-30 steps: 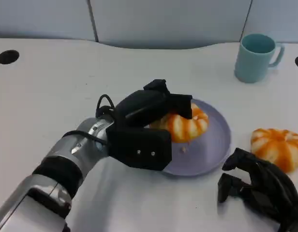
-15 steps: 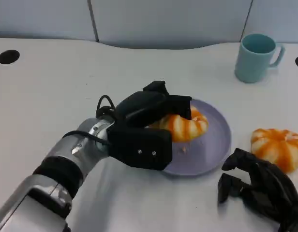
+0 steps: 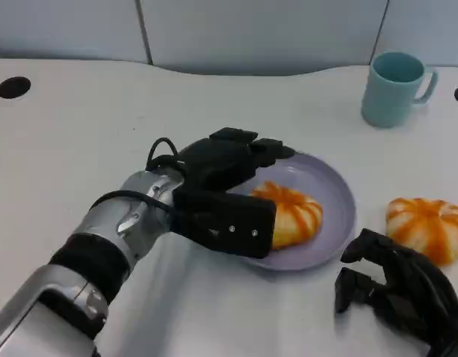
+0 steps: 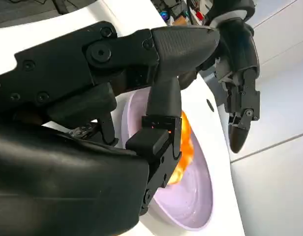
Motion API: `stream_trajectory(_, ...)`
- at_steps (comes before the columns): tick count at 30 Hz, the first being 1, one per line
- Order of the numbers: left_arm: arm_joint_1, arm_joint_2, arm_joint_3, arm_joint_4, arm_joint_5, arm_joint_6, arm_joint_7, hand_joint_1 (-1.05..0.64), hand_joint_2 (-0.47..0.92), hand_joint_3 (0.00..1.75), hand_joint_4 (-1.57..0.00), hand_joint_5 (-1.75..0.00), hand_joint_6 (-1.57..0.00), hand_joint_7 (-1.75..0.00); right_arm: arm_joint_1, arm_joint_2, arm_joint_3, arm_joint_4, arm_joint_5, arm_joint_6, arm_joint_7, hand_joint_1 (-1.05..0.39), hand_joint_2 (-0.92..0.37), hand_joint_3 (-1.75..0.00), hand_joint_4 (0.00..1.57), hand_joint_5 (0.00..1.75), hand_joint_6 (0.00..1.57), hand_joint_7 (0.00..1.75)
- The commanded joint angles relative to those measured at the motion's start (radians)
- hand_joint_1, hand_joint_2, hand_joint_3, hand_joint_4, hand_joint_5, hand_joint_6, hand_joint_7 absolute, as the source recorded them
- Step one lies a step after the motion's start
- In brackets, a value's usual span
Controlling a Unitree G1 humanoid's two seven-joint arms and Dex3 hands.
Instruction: Grasp the bread from the table and place it into the plate.
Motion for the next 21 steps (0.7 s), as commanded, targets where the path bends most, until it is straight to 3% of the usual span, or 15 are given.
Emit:
stream_trajectory(1,0.013,0.029,-0.007,-0.028,0.006,0.017,-0.023,-0.96,0.92,0.47,0.0,0.0,0.0,-0.01,0.028,-0.009,0.003,0.016,-0.009,0.011,-0.005,-0.54,-0.92,-0.27,0.74,1.64,0.68,1.2)
stream_trajectory(13,0.067,0.073,0.046,-0.118,-0.069,-0.004,-0.051,-0.99,0.92,0.46,0.0,0.0,0.0,0.0,0.03,-0.01,0.004,0.007,-0.01,0.024,-0.022,-0.53,-0.92,-0.28,0.74,1.65,0.69,1.19)
stream_trajectory(16,0.162,0.104,0.128,-0.197,-0.191,-0.05,-0.09,-0.98,0.92,0.46,0.0,0.0,-0.01,0.0,0.028,-0.011,0.002,0.004,-0.005,0.03,-0.021,-0.53,-0.92,-0.29,0.74,1.64,0.69,1.19)
stream_trajectory(21,0.227,0.123,0.173,-0.264,-0.262,-0.053,-0.133,-0.99,0.92,0.47,0.0,0.0,0.0,0.0,0.027,-0.014,-0.001,0.009,-0.003,0.028,-0.016,-0.53,-0.92,-0.29,0.74,1.63,0.7,1.19)
